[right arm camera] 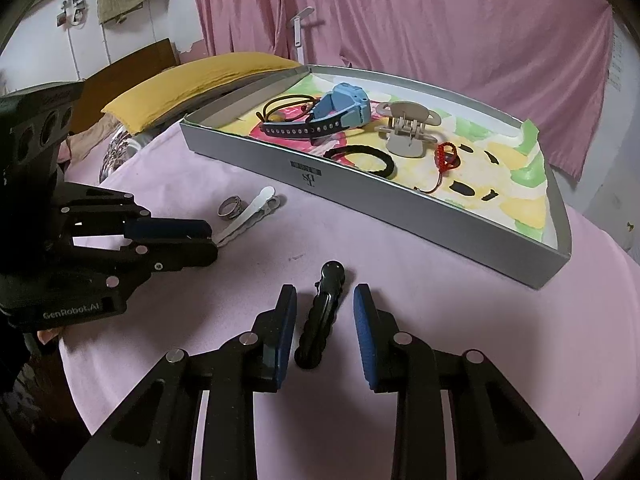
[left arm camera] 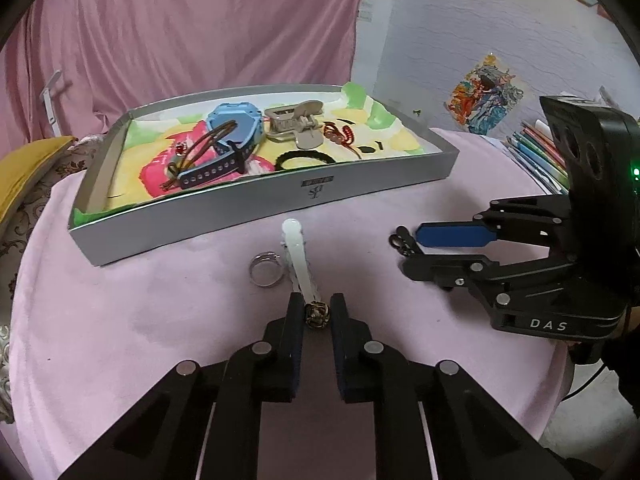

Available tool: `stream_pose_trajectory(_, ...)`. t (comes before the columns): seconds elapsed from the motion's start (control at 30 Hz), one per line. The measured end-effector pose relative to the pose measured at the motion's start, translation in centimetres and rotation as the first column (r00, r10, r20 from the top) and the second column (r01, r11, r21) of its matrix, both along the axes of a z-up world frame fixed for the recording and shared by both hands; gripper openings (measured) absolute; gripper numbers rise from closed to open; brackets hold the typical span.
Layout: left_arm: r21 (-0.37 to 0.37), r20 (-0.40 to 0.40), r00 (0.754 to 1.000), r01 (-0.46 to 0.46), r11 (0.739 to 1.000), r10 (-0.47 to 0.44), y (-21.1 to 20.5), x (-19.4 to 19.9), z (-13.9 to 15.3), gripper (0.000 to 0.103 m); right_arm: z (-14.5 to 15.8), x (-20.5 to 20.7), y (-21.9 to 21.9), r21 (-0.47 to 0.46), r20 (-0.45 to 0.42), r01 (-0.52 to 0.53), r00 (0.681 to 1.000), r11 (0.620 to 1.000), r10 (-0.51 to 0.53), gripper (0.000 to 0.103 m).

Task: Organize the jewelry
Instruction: 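Grasp the small gold charm with the left tool while the right tool grasps the black hair clip, then lift the charm and black clip and carry both over the tray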

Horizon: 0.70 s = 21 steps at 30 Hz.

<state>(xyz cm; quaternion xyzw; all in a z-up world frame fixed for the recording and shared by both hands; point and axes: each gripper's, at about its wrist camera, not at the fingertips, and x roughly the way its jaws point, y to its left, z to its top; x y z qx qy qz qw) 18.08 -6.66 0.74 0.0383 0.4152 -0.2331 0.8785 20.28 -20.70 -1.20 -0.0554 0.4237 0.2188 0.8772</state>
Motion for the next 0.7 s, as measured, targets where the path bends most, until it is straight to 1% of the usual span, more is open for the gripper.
stream_pose_trajectory(0.03,0.002,0.001,1.000,0.004,1.000,-0.004,-0.2,0.0,0.0,0.012,0.0,0.0,-0.1,0.002,-0.001,0.001,1.000,1.000,-0.001,0.025)
stream_pose_trajectory(0.1,0.004,0.002,1.000,0.005,1.000,-0.005,-0.4,0.0,0.0,0.012,0.0,0.1,-0.1,-0.006,0.002,0.011,1.000,1.000,-0.011,0.017)
stream_pose_trajectory(0.2,0.000,0.001,1.000,0.007,1.000,-0.007,-0.5,0.0,0.0,0.012,-0.1,0.3,-0.6,0.003,-0.002,0.017,1.000,1.000,-0.017,0.011)
stream_pose_trajectory(0.27,-0.005,0.000,1.000,0.010,1.000,-0.010,-0.6,-0.2,0.0,0.012,-0.1,0.4,-0.8,0.018,-0.008,0.016,1.000,1.000,-0.016,0.011)
stream_pose_trajectory(0.4,-0.025,-0.003,1.000,0.030,0.999,-0.030,-0.8,-0.6,0.0,0.011,-0.1,0.0,-0.6,0.012,-0.005,0.000,1.000,1.000,0.000,0.011)
stream_pose_trajectory(0.47,-0.028,0.005,0.999,0.038,0.999,-0.038,-1.0,-1.0,-0.1,0.011,-0.2,-0.2,-0.6,0.013,-0.005,-0.008,1.000,1.000,0.008,0.011)
stream_pose_trajectory(0.53,-0.038,0.020,0.999,0.039,0.999,-0.039,-1.0,-1.4,0.0,0.011,-0.1,-0.5,-0.9,0.033,-0.008,-0.003,1.000,0.999,0.003,0.011)
stream_pose_trajectory(0.6,-0.048,0.031,0.999,0.030,0.998,-0.029,-0.9,-1.6,0.1,0.011,0.2,-0.8,-1.5,0.053,0.007,0.011,1.000,0.999,-0.012,0.011)
stream_pose_trajectory(0.7,-0.063,0.067,0.998,0.006,0.998,-0.002,-0.7,-1.8,0.8,0.011,1.2,-1.6,-2.3,0.089,0.058,0.040,0.997,0.995,-0.045,0.010)
